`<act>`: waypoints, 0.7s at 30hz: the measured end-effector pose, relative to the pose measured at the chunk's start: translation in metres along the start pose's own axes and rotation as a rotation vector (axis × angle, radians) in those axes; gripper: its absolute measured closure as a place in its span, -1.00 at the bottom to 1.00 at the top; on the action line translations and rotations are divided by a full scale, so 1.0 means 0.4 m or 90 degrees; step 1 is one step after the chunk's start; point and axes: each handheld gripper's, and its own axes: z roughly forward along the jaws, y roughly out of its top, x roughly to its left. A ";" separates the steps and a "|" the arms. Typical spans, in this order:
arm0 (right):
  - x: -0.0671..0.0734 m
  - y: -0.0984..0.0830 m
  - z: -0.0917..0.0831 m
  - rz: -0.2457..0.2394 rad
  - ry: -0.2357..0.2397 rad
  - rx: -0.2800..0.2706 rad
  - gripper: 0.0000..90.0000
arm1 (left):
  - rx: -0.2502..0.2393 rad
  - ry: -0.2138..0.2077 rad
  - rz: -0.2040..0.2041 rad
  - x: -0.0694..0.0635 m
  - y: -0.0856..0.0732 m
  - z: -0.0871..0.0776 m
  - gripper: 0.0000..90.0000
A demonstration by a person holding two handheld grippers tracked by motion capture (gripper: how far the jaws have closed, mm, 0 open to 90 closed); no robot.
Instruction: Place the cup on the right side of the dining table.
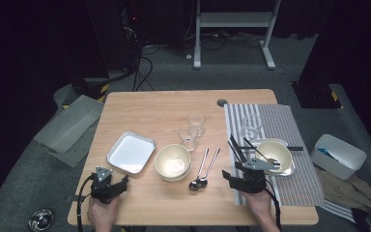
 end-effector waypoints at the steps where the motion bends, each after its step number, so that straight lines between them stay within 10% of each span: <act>1: -0.001 -0.002 0.004 0.005 0.001 0.004 -0.25 | 0.001 -0.001 0.000 0.000 0.000 0.000 -0.35; 21: -0.012 -0.020 0.062 0.000 -0.040 0.062 -0.26 | 0.000 0.000 0.000 0.000 0.000 0.000 -0.35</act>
